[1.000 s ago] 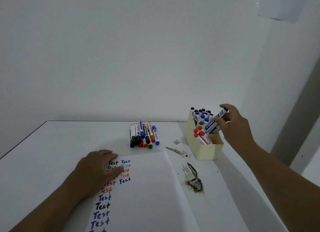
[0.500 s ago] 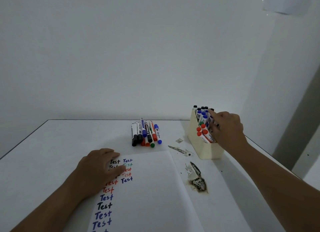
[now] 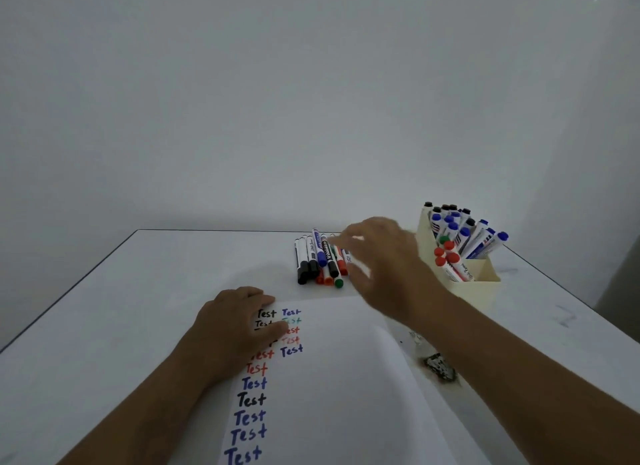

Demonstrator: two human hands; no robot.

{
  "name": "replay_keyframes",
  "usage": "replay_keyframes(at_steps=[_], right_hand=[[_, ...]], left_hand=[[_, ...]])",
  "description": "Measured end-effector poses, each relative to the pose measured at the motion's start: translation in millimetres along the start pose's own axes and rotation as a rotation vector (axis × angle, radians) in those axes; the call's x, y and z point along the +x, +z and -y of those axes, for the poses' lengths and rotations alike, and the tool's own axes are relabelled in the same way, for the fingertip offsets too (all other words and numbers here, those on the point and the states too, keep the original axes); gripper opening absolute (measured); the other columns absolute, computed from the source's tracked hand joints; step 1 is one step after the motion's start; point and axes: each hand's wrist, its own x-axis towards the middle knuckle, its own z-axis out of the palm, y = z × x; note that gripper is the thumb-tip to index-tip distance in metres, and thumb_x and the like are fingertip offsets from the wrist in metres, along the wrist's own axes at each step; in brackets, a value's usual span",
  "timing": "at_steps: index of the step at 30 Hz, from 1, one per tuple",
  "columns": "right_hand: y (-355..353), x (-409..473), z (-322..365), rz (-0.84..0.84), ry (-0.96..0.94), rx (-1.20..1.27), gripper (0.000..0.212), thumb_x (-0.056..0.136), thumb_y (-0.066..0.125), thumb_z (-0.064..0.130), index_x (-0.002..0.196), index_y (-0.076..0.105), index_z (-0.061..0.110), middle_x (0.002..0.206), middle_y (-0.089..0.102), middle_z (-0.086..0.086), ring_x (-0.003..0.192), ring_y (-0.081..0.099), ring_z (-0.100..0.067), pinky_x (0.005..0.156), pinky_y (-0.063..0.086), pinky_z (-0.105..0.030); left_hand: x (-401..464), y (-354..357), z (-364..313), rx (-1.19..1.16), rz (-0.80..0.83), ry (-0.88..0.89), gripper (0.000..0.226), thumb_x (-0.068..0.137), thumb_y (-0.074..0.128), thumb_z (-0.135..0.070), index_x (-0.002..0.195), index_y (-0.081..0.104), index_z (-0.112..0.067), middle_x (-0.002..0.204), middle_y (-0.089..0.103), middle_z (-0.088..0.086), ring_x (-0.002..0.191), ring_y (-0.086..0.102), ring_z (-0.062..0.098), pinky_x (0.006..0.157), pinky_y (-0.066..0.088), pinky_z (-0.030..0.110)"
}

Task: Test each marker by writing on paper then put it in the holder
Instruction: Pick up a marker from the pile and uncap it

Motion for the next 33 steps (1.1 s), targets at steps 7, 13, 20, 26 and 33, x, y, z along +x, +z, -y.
replay_keyframes(at_steps=[7,13,20,26,33], right_hand=[[63,22,18,0.261,-0.087,-0.175,0.049,0.094,0.06,0.032,0.141,0.051,0.037,0.138,0.054,0.012,0.134,0.039,-0.024,0.098,0.038,-0.047],[99,40,16,0.289,-0.087,-0.28,0.042,0.092,0.059,0.024,0.133,0.056,0.035,0.128,0.061,0.011,0.128,0.045,-0.026,0.095,0.04,-0.05],[113,50,16,0.226,-0.125,-0.45,0.025,0.083,0.059,0.009,0.096,0.07,0.027,0.094,0.068,0.01,0.108,0.057,-0.025,0.078,0.041,-0.039],[105,48,15,0.131,-0.13,-0.383,0.023,0.066,0.074,0.005,0.066,0.06,0.025,0.063,0.057,0.007,0.072,0.056,-0.023,0.058,0.035,-0.032],[60,24,30,-0.006,0.133,0.072,0.022,0.099,0.055,0.025,0.082,0.066,0.018,0.072,0.065,0.002,0.072,0.055,-0.023,0.064,0.045,-0.037]], left_hand=[[4,3,2,0.032,-0.011,-0.004,0.075,0.084,0.042,-0.08,0.145,0.044,-0.037,0.152,0.04,-0.014,0.138,0.034,0.009,0.116,0.029,0.036],[6,4,6,0.007,-0.022,0.015,0.075,0.083,0.044,-0.081,0.144,0.045,-0.037,0.15,0.04,-0.014,0.137,0.034,0.009,0.115,0.029,0.036],[5,3,6,-0.002,-0.015,0.009,0.073,0.084,0.046,-0.078,0.145,0.044,-0.037,0.15,0.039,-0.015,0.137,0.032,0.008,0.114,0.027,0.035],[4,1,7,-0.015,0.004,-0.003,0.076,0.083,0.047,-0.079,0.146,0.041,-0.037,0.15,0.038,-0.016,0.136,0.032,0.008,0.112,0.027,0.033],[3,1,9,-0.158,-0.05,-0.024,0.082,0.081,0.052,-0.078,0.15,0.029,-0.041,0.154,0.035,-0.016,0.14,0.031,0.008,0.117,0.027,0.036]])
